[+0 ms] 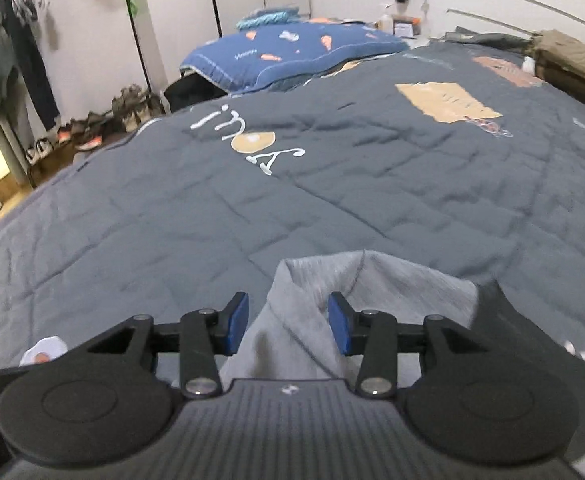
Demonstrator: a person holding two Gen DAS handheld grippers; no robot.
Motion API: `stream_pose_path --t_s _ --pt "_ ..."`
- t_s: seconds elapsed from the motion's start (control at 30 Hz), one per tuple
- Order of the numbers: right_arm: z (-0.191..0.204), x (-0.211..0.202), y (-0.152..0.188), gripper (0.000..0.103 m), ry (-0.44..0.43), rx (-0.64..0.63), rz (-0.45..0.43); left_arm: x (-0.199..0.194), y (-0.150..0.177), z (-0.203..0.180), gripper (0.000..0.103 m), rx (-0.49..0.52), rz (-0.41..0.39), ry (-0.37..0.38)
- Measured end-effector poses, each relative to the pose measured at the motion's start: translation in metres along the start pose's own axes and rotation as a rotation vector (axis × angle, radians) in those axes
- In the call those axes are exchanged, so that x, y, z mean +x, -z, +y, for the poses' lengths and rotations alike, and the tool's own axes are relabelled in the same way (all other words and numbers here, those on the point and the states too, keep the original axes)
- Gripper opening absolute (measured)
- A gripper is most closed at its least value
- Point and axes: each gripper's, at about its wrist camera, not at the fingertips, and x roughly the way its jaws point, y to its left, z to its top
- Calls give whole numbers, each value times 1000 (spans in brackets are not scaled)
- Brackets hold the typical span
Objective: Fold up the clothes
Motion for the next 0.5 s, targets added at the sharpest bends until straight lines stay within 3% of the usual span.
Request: stream_pose_path --t_s 0.17,0.2,0.27,0.37,0.4,0.43,0.5 --pt "11 21 0 40 9 -41 59 1 1 -3 38 10 -11 -10" --pt "11 26 -1 37 22 -27 70 2 1 -4 38 12 -15 -17" --pt "4 34 -3 10 38 49 87 3 1 -8 38 17 -30 -39" --pt "-9 33 -4 8 20 152 71 5 1 -12 38 28 -49 -58" --pt "-13 30 -4 8 22 175 53 6 1 -10 34 15 -43 -44" --pt "-17 25 -5 8 27 203 29 6 1 -7 17 -4 -32 -22" --pt "-28 14 -6 7 36 272 -29 6 1 2 4 -45 -4 19"
